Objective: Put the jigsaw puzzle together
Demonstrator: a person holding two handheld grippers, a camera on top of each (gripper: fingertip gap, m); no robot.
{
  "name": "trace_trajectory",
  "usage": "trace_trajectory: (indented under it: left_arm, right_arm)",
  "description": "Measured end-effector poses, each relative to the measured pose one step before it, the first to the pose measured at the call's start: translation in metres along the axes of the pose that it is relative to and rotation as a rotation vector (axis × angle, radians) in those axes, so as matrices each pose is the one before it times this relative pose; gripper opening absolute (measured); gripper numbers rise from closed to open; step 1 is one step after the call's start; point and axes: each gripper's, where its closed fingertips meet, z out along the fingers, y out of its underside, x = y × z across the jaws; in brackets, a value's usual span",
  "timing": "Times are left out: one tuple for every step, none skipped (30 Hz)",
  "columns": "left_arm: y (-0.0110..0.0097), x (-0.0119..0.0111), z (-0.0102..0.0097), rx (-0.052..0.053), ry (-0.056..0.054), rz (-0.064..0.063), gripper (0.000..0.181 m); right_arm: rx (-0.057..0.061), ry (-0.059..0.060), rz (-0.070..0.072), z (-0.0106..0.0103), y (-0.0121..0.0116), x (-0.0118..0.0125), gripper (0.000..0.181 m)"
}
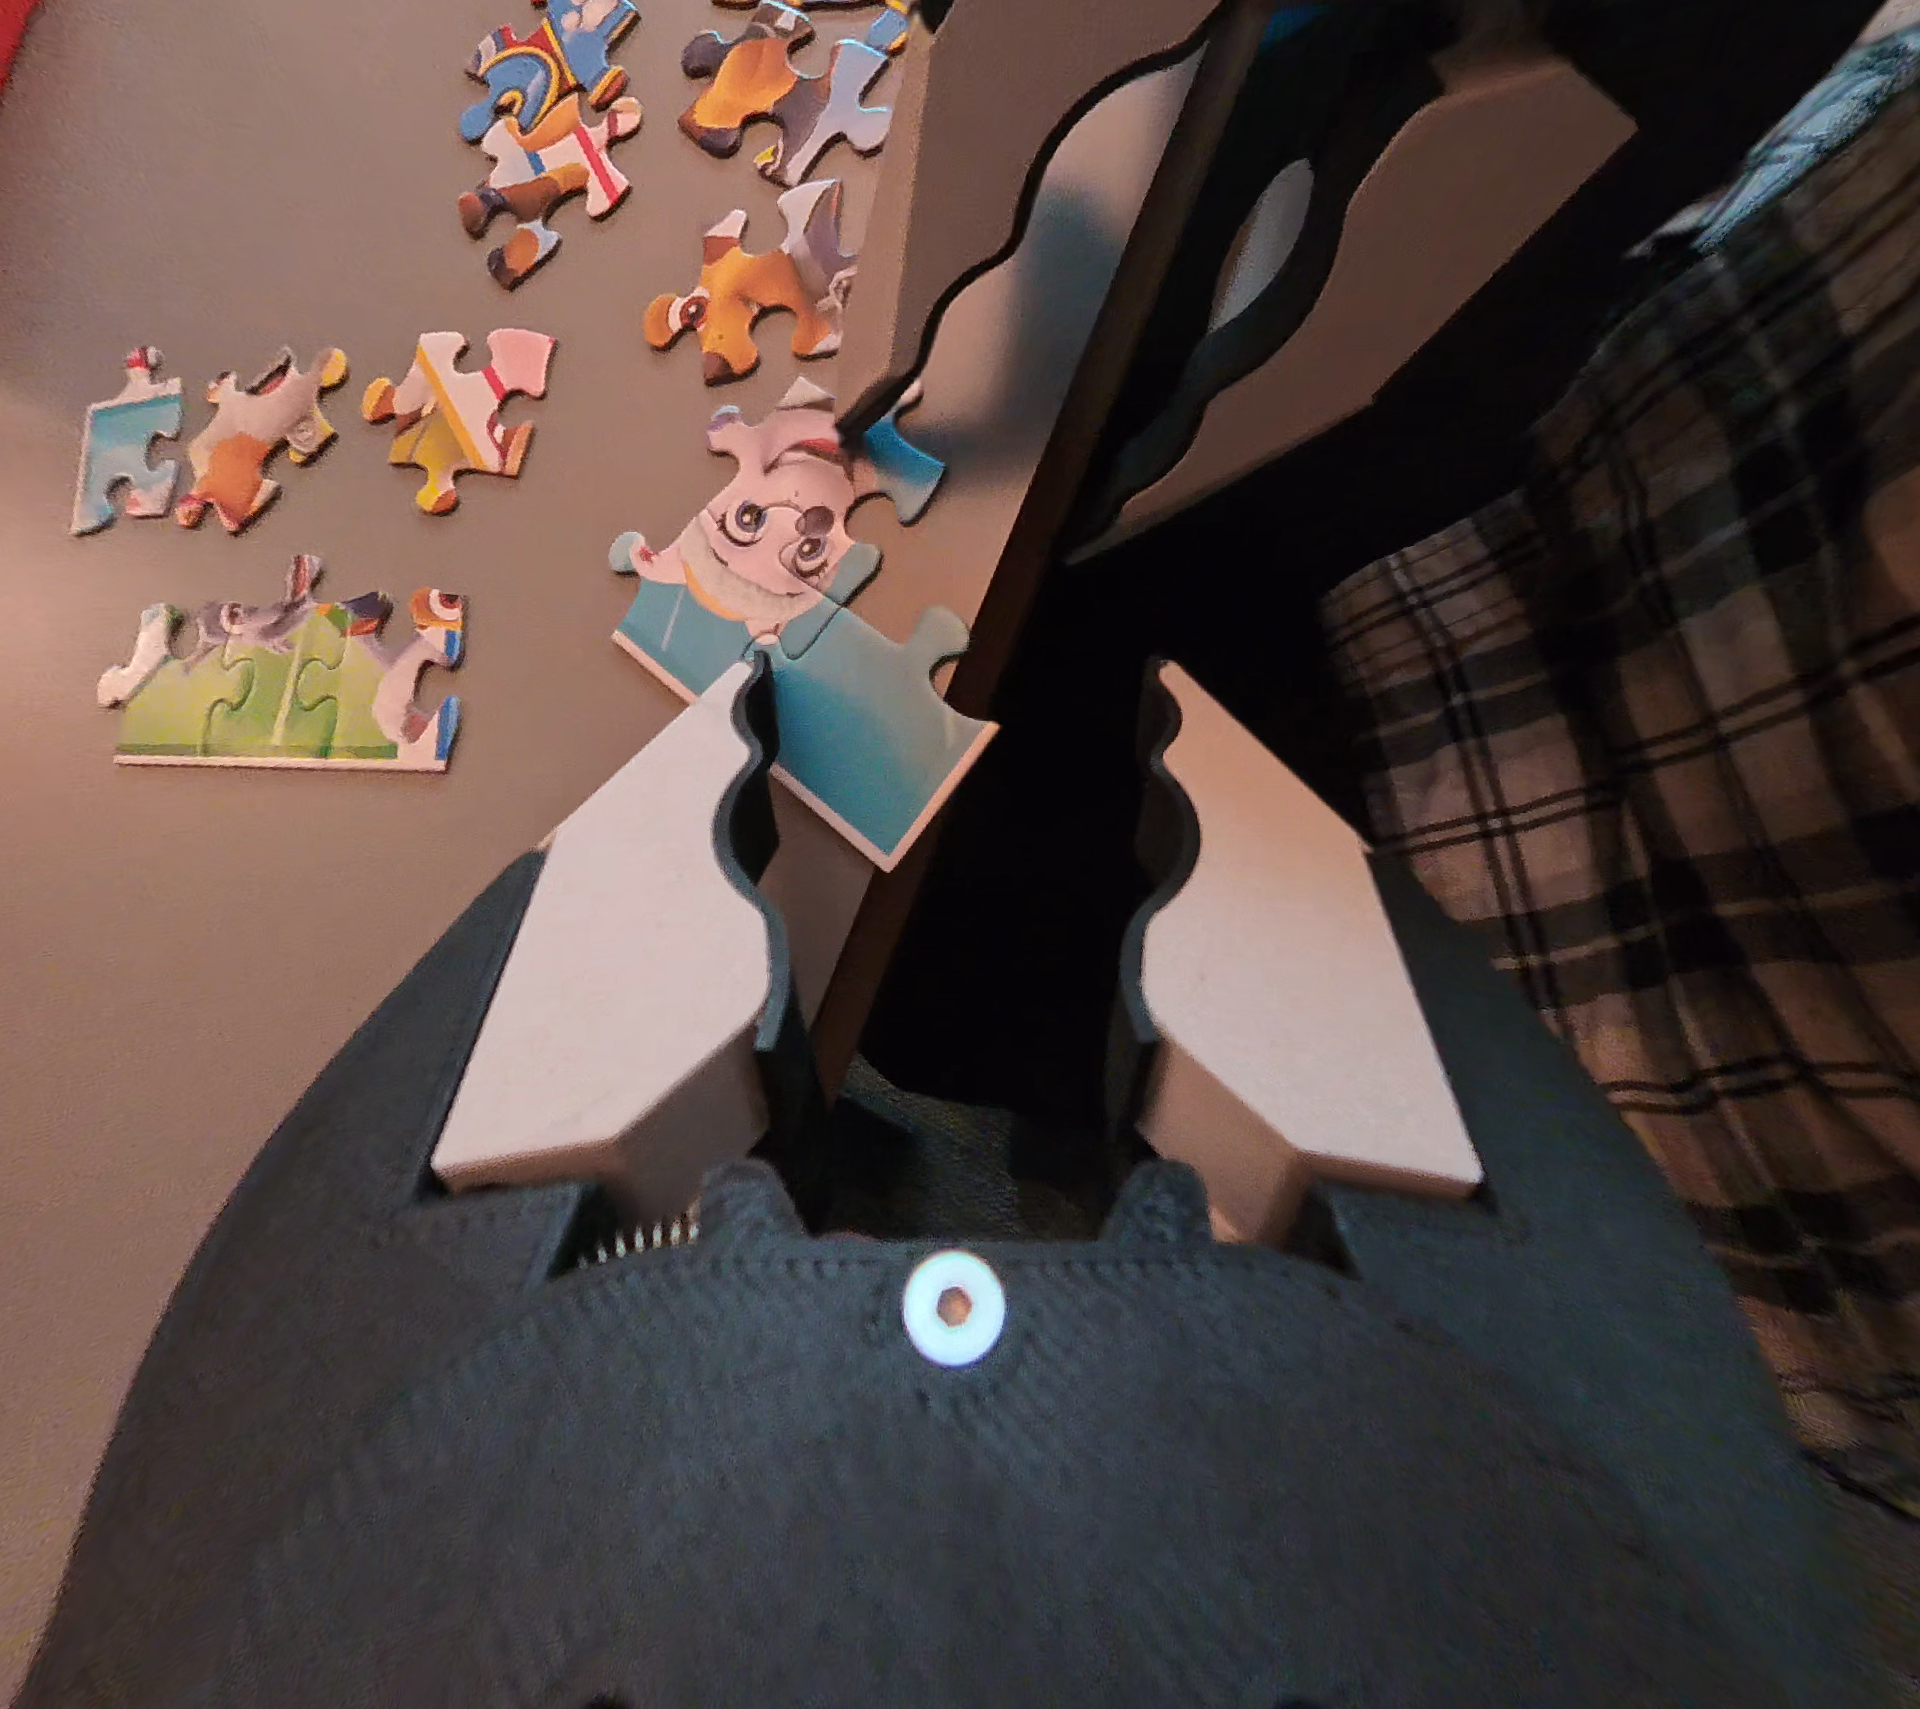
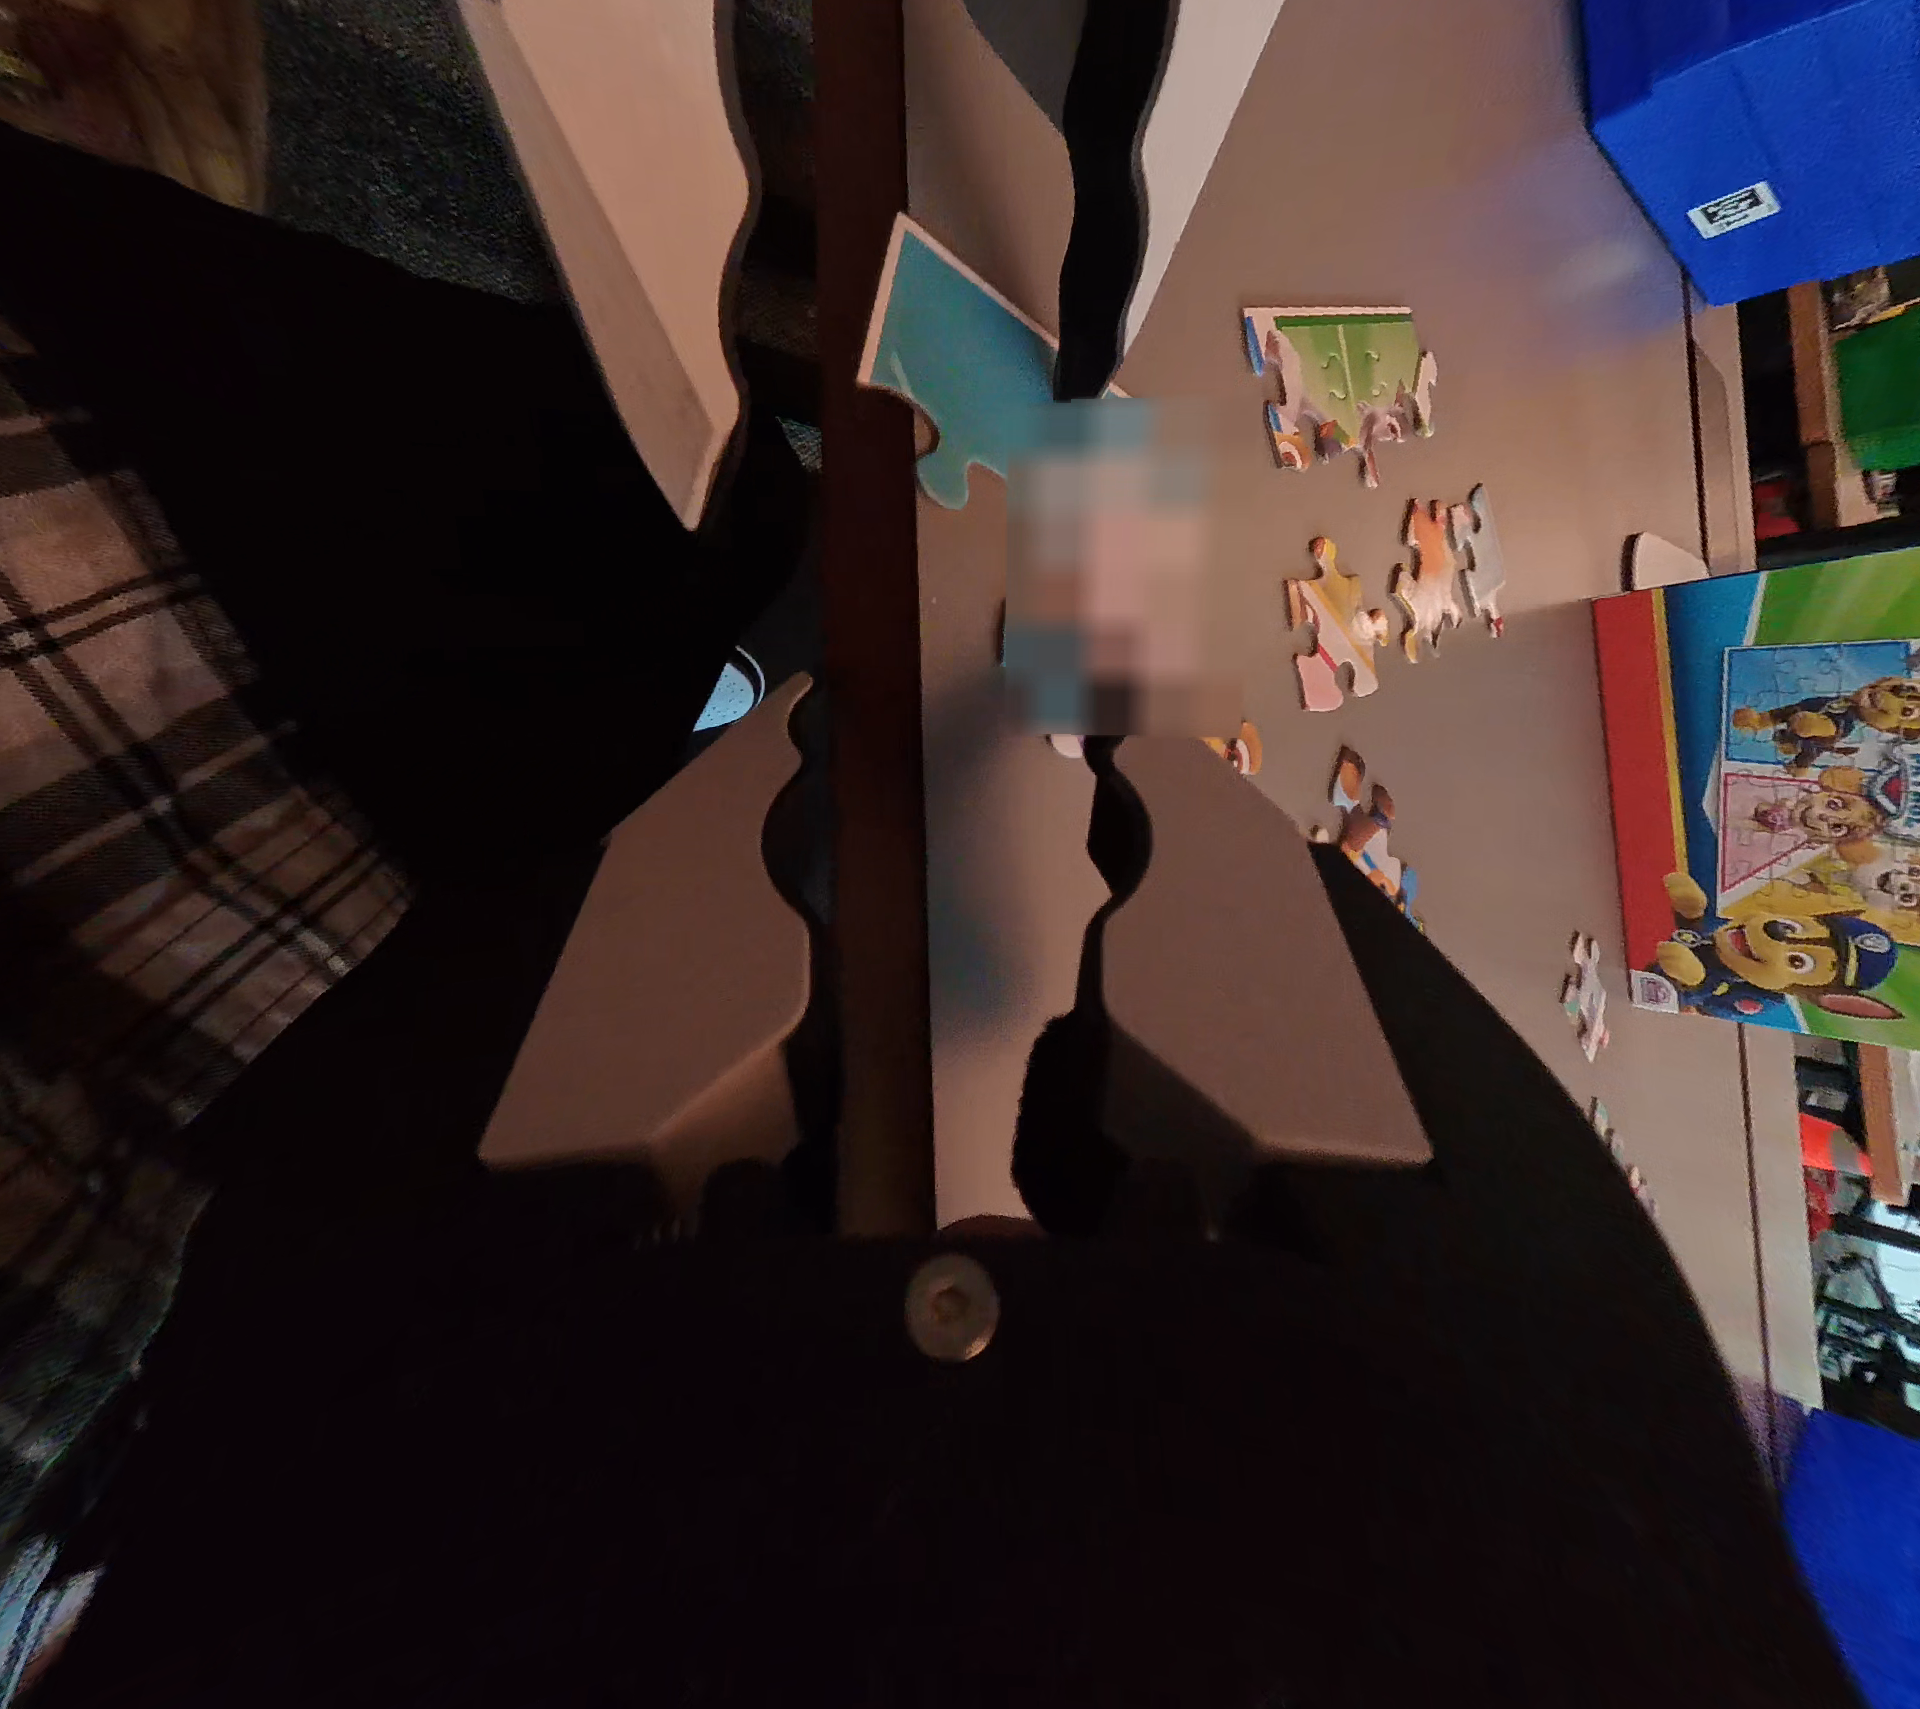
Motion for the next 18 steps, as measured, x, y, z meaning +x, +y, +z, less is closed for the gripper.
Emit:
trace_trajectory:
  left_arm:
    - [0.00135, -0.00182, -0.00045, 0.0076, -0.0170, 0.0192, 0.067]
    - [0.00265, -0.00166, 0.00006, -0.0030, -0.0175, 0.0196, 0.069]
    - [0.00114, -0.00089, -0.00017, 0.0010, -0.0120, 0.0131, 0.068]
    - [0.00041, -0.00157, -0.00012, 0.0032, -0.0155, 0.0077, 0.064]
    - [0.00045, -0.00180, -0.00001, 0.0030, -0.0180, 0.0095, 0.060]
    - [0.00029, -0.00191, -0.00003, 0.0031, -0.0217, 0.0144, 0.055]
    - [0.00063, -0.00228, 0.00004, 0.0003, -0.0303, 0.0229, 0.049]
    - [0.00084, -0.00174, -0.00015, -0.0020, -0.0360, 0.0407, 0.043]
    - [0.00067, -0.00029, -0.00003, -0.0027, -0.0314, 0.0441, 0.039]
    - [-0.00007, -0.00038, 0.00011, -0.0015, -0.0293, 0.0258, 0.035]
    - [-0.00104, 0.00052, 0.00014, 0.0072, -0.0222, 0.0139, 0.034]
    - [-0.00191, 0.00128, -0.00020, 0.0161, -0.0179, 0.0156, 0.031]
    - [-0.00142, 0.00120, -0.00028, 0.0119, -0.0149, 0.0113, 0.030]
    - [-0.00058, 0.00074, -0.00020, 0.0078, -0.0124, 0.0057, 0.029]
    - [-0.00071, 0.00052, -0.00014, 0.0083, -0.0085, 0.0022, 0.029]
    - [-0.00110, 0.00040, -0.00040, 0.0092, -0.0070, 0.0050, 0.027]
    - [-0.00085, 0.00020, -0.00007, 0.0050, -0.0065, 0.0074, 0.025]
    - [-0.00082, 0.00018, -0.00001, 0.0032, -0.0045, 0.0051, 0.024]
  right_arm:
    - [0.0049, 0.0074, -0.0089, -0.00043, -0.00020, -0.00035, 0.046]
    - [0.0026, 0.0050, -0.0040, -0.00016, -0.00001, -0.00020, 0.046]
    - [0.0011, 0.0016, 0.0005, -0.00010, 0.00000, -0.00003, 0.045]
    - [0.0022, 0.0005, -0.0026, -0.00032, -0.00019, -0.00010, 0.044]
    - [0.0040, 0.0007, -0.0059, -0.00031, -0.00016, -0.00007, 0.043]
    - [0.0042, 0.0006, -0.0039, -0.00028, -0.00028, -0.00010, 0.043]
    - [0.0074, 0.0012, -0.0045, -0.00080, -0.00080, -0.00026, 0.041]
    - [0.0142, 0.0022, -0.0123, -0.00122, -0.00159, -0.00044, 0.038]
    - [0.0121, 0.0030, -0.0137, -0.00126, -0.00116, -0.00030, 0.034]
    - [0.0034, 0.0029, -0.0069, -0.00061, 0.00016, -0.00015, 0.033]
    - [0.0057, 0.0031, -0.0049, -0.00074, -0.00012, -0.00018, 0.032]
    - [0.0083, 0.0042, -0.0077, -0.00097, -0.00045, -0.00014, 0.029]
    - [0.0058, 0.0044, -0.0046, -0.00077, -0.00009, -0.00014, 0.028]
    - [0.0032, 0.0048, -0.0018, -0.00054, 0.00005, -0.00009, 0.027]
    - [0.0024, 0.0054, -0.0038, -0.00025, 0.00000, -0.00013, 0.026]
    - [0.0003, 0.0050, -0.0054, -0.00021, 0.00008, 0.00010, 0.026]
    - [0.0010, 0.0070, -0.0023, -0.00051, -0.00051, 0.00071, 0.026]
    - [0.0084, 0.0122, 0.0023, -0.00083, -0.00199, 0.00191, 0.027]
